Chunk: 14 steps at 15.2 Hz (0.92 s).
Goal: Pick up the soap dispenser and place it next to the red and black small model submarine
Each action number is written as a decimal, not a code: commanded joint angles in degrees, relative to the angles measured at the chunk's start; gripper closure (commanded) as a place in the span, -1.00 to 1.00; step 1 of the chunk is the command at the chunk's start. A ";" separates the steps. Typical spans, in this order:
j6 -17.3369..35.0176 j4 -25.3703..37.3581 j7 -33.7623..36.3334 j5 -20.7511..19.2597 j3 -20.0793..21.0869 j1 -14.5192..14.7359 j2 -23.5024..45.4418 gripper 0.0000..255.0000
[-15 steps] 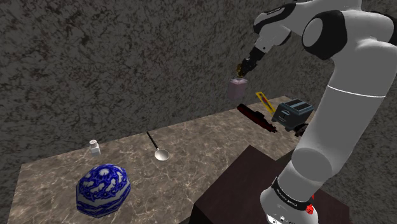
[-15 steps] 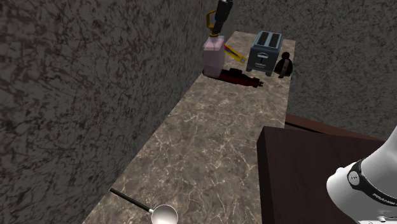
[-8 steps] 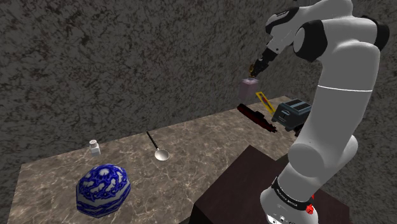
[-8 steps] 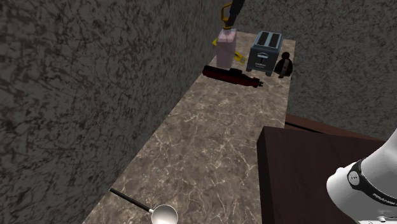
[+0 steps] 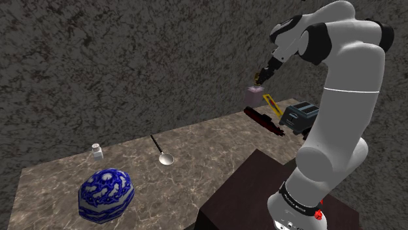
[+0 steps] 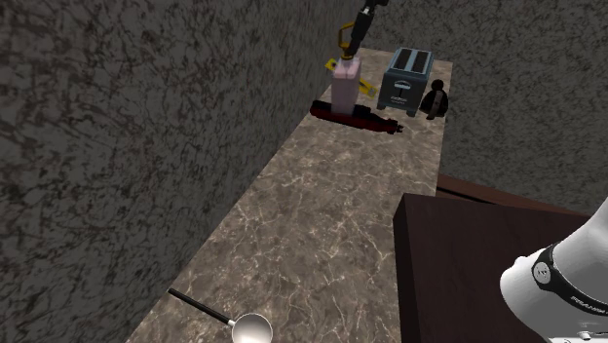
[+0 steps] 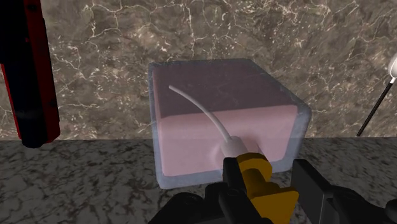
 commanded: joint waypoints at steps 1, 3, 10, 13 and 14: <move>1.18 -1.03 -0.59 0.39 0.14 0.03 0.30 1.00; 2.35 -2.00 -1.23 0.85 0.31 0.02 0.73 1.00; 6.24 -4.93 -3.58 2.78 1.04 -0.20 2.59 1.00; 7.81 -5.97 -4.63 3.74 1.43 -0.38 3.54 1.00; 8.32 -6.29 -4.99 4.07 1.57 -0.45 3.88 1.00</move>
